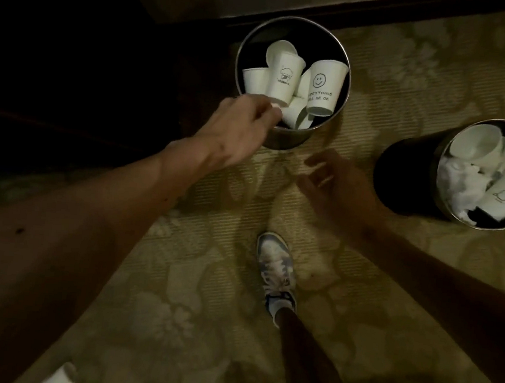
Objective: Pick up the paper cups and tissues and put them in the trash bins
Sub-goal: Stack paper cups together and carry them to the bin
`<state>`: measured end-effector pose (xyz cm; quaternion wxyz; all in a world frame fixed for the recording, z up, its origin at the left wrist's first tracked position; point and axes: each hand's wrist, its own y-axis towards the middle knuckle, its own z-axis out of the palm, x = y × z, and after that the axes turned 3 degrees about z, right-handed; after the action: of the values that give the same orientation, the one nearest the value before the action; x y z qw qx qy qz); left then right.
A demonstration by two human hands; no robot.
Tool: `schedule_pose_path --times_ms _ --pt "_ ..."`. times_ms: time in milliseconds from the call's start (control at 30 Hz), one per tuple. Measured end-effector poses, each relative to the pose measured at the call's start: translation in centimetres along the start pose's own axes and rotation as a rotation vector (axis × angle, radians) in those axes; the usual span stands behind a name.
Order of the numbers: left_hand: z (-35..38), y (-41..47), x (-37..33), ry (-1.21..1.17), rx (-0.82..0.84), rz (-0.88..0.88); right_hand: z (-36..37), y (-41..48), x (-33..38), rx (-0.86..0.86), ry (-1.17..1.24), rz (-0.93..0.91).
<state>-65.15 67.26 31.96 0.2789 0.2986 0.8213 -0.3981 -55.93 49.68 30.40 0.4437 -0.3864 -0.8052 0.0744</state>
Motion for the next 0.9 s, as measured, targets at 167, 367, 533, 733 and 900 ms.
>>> schedule_pose_path --times_ms 167,367,533,733,900 --pt "-3.3 -15.0 -1.8 0.477 0.02 0.155 2.7 -13.4 3.7 0.129 0.016 -0.17" --pt "-4.0 -40.3 3.3 0.736 0.254 0.165 10.1 -30.1 7.2 0.382 -0.12 -0.395" --pt "1.3 -59.9 12.2 0.443 0.105 -0.103 18.7 -41.5 8.1 0.596 -0.233 -0.479" --pt "10.8 -74.7 21.1 -0.032 -0.48 -0.51 28.6 -50.7 8.7 0.869 -0.477 -0.528" --pt "16.8 -78.6 29.0 -0.44 -0.758 -0.748 36.1 -52.3 10.4 0.988 -0.683 -0.502"
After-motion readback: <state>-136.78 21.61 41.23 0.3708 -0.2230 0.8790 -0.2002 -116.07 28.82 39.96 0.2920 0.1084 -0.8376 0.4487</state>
